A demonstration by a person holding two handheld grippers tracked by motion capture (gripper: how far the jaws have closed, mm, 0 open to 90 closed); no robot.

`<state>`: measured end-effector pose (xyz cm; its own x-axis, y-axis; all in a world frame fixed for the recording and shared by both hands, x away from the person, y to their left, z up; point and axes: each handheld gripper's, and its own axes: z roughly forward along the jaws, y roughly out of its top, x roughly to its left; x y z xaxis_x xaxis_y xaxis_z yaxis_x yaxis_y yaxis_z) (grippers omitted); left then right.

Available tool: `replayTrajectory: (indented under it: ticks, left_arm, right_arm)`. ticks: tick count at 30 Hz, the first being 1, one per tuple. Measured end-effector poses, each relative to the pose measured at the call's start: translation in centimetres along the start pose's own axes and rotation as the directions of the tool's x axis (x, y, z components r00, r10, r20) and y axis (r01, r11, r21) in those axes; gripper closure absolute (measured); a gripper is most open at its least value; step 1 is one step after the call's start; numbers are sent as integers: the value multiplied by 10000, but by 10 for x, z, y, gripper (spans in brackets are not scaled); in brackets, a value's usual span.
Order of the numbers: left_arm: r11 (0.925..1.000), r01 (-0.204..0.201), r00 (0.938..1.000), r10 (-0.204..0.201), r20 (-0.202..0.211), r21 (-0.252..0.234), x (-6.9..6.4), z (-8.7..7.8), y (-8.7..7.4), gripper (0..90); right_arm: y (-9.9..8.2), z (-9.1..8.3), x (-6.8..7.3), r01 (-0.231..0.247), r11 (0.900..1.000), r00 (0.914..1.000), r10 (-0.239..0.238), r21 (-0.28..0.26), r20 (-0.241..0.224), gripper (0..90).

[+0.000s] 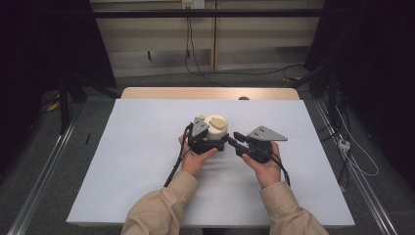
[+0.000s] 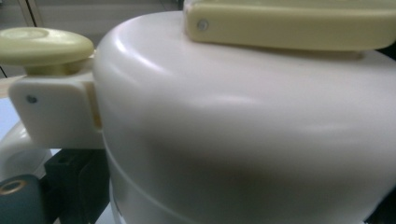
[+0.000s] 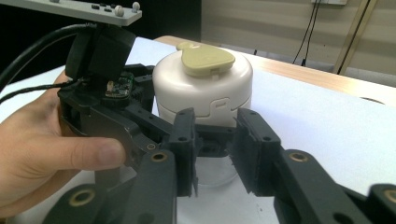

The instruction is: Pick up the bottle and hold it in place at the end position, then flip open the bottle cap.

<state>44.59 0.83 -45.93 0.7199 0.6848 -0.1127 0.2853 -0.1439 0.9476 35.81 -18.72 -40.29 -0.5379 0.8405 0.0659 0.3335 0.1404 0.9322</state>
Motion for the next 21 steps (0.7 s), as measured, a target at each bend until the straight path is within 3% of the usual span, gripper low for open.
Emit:
replayTrajectory:
  ticks: [7, 11, 18, 21]
  left_arm:
    - [10000, 5, 10000, -5, 2, 11, 0, 0, 0, 53]
    - [10000, -20, 10000, 20, 1, 15, 0, 0, 0, 53]
    - [10000, 53, 10000, -53, -24, 1, 0, 0, 0, 53]
    - [10000, 51, 10000, -51, -16, 6, 0, 0, 0, 53]
  right_arm:
    - [1, 2, -1, 11, 9993, 9999, -15, 361, 114, 776]
    - [2, 4, -1, -34, 9992, 10000, 32, 393, 52, 785]
    - [5, 8, -2, -264, 9992, 9996, 268, 304, -133, 894]
    - [6, 9, -2, -259, 9990, 9994, 266, 368, -198, 900]
